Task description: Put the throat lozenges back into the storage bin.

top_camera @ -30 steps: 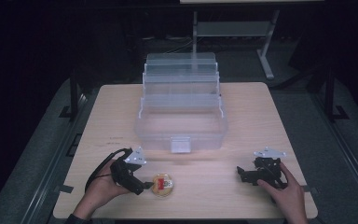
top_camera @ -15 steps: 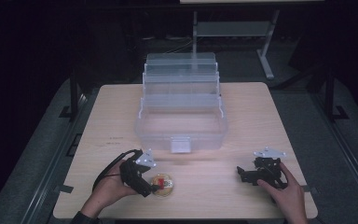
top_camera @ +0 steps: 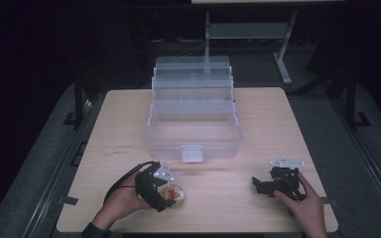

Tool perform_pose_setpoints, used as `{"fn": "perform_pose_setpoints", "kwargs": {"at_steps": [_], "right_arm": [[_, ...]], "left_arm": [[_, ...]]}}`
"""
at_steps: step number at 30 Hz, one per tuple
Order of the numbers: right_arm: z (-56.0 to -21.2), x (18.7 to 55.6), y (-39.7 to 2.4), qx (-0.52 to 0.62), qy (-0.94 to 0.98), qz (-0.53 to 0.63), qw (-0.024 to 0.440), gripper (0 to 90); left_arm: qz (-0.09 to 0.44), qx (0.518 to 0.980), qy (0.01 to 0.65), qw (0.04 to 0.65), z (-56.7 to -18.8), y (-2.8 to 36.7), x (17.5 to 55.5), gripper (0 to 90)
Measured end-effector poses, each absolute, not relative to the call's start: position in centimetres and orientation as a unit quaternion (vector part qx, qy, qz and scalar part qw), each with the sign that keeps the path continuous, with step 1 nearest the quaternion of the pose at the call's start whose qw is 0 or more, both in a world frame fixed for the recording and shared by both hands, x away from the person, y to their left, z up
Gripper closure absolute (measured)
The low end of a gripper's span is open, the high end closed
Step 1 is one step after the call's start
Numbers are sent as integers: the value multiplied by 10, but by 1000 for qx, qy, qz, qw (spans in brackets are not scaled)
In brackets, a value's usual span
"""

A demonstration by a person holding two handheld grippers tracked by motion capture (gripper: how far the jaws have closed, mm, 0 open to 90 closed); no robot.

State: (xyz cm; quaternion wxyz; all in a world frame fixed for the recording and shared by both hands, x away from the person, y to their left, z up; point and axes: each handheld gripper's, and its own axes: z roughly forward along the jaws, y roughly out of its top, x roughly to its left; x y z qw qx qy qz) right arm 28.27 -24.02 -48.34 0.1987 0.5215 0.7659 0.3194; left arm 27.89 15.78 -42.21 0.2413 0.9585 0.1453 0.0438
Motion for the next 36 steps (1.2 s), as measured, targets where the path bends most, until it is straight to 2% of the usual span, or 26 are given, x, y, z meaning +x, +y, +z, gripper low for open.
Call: {"fn": "perform_pose_setpoints", "kwargs": {"at_steps": [36], "right_arm": [[-483,283,-240,521,766,319,199,0]], "left_arm": [[25,976,105,188,-442,130,278,130]]}}
